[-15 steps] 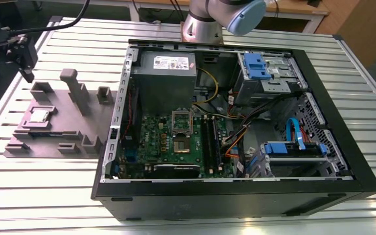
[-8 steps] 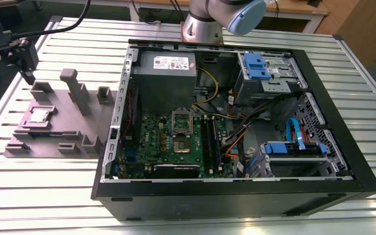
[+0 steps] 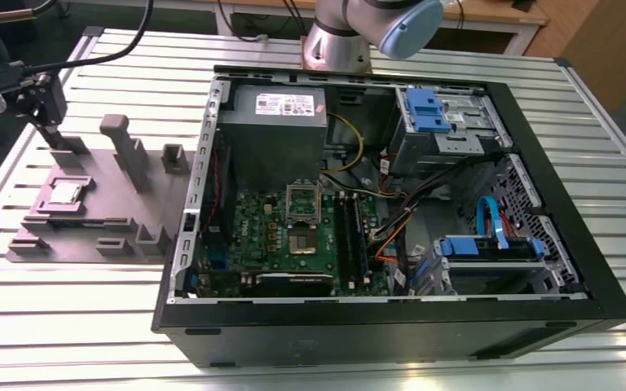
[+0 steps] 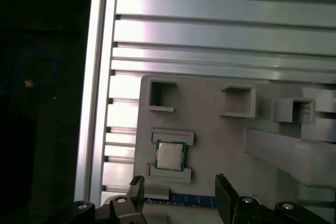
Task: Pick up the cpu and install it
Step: 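Pick up the cpu and move it towards the insertion slot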
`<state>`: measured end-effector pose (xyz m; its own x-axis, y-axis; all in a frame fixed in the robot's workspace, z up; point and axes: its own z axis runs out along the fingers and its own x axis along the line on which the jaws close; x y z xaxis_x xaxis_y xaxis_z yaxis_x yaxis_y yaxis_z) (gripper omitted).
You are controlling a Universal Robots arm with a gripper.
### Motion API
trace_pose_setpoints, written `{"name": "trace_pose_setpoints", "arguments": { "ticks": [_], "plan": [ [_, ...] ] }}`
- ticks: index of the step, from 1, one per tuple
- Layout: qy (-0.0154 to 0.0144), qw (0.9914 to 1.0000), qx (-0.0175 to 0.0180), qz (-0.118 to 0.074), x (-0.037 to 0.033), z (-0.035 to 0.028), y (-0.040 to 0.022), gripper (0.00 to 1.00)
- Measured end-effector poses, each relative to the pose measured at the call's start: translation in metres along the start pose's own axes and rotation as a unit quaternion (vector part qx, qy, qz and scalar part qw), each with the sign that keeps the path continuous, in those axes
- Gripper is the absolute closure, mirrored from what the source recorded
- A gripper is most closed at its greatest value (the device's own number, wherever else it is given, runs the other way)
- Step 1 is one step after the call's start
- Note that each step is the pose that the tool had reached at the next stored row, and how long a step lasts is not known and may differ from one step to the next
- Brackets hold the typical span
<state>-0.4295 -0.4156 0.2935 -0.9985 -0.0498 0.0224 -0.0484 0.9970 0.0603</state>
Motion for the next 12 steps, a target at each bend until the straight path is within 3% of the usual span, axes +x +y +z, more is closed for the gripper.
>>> {"name": "trace_pose_setpoints", "arguments": {
  "ticks": [12],
  "plan": [
    [-0.0002,1.00000,0.0000,0.000,-0.0004,0.0208,-0.0018,0.35]
  ]
}}
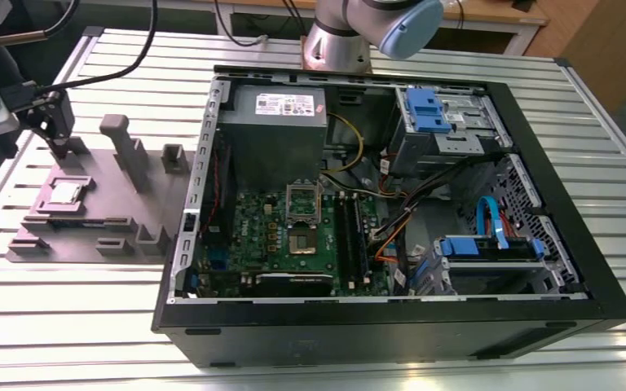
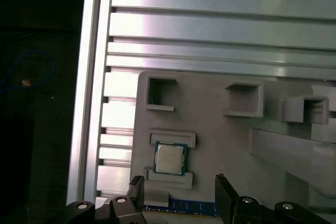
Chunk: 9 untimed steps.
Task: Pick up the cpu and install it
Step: 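Pick up the cpu and move it towards the insertion slot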
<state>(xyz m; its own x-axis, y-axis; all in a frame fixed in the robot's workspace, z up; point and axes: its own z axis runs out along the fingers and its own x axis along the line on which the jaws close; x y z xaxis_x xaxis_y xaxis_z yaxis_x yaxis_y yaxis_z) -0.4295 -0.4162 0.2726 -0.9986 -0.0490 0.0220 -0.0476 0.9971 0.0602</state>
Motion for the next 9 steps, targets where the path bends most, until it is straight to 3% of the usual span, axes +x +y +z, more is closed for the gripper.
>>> {"name": "trace_pose_setpoints", "arguments": {
  "ticks": [9],
  "plan": [
    [0.0000,1.00000,-0.0012,0.000,-0.0001,0.0038,-0.0002,0.35]
  ]
}}
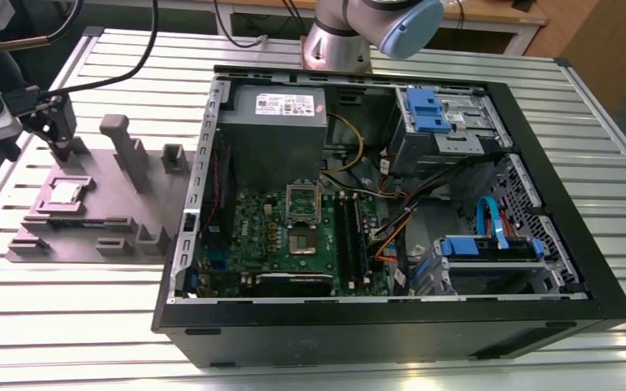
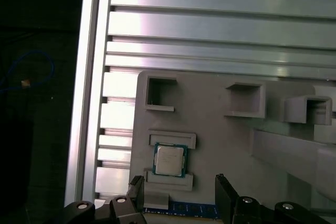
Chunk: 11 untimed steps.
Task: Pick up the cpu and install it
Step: 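Pick up the cpu and move it towards the insertion slot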
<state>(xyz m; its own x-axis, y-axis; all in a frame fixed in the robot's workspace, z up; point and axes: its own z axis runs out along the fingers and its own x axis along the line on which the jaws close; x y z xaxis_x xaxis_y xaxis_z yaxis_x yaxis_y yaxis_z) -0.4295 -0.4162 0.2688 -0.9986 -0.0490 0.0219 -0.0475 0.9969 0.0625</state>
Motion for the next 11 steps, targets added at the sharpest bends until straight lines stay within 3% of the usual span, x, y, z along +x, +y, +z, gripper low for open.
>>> {"name": "trace_pose_setpoints", "arguments": {
  "ticks": [11],
  "plan": [
    [-0.0001,1.00000,0.0000,0.000,-0.0001,0.0025,-0.0001,0.35]
  ]
}}
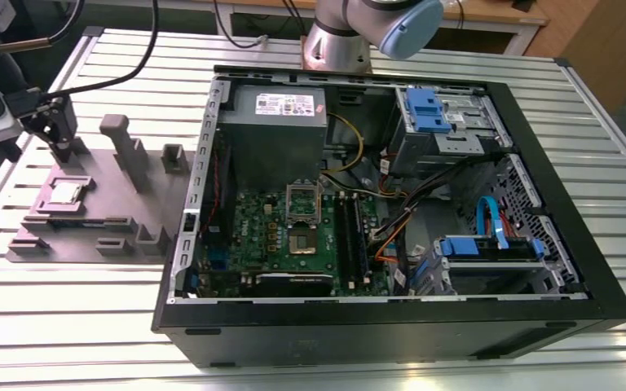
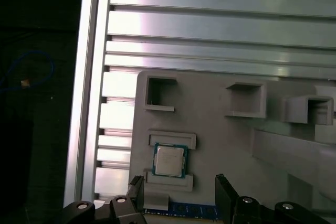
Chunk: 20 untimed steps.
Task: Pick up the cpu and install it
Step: 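Pick up the cpu and move it towards the insertion slot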
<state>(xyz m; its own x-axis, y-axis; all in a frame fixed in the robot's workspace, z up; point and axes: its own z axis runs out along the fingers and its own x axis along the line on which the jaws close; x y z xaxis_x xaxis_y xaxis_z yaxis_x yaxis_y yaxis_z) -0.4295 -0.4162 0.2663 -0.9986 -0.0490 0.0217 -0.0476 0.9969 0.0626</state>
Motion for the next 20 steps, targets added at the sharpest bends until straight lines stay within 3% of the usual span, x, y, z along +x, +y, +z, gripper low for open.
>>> {"name": "trace_pose_setpoints", "arguments": {
  "ticks": [4,13,20],
  "plan": [
    [0.0001,1.00000,0.0001,0.000,-0.0002,0.0042,-0.0002,0.35],
    [0.0022,0.99995,-0.0002,0.010,-0.0009,0.0205,0.0013,0.35],
    [0.0022,0.99994,-0.0003,0.011,-0.0010,0.0330,0.0006,0.35]
  ]
}}
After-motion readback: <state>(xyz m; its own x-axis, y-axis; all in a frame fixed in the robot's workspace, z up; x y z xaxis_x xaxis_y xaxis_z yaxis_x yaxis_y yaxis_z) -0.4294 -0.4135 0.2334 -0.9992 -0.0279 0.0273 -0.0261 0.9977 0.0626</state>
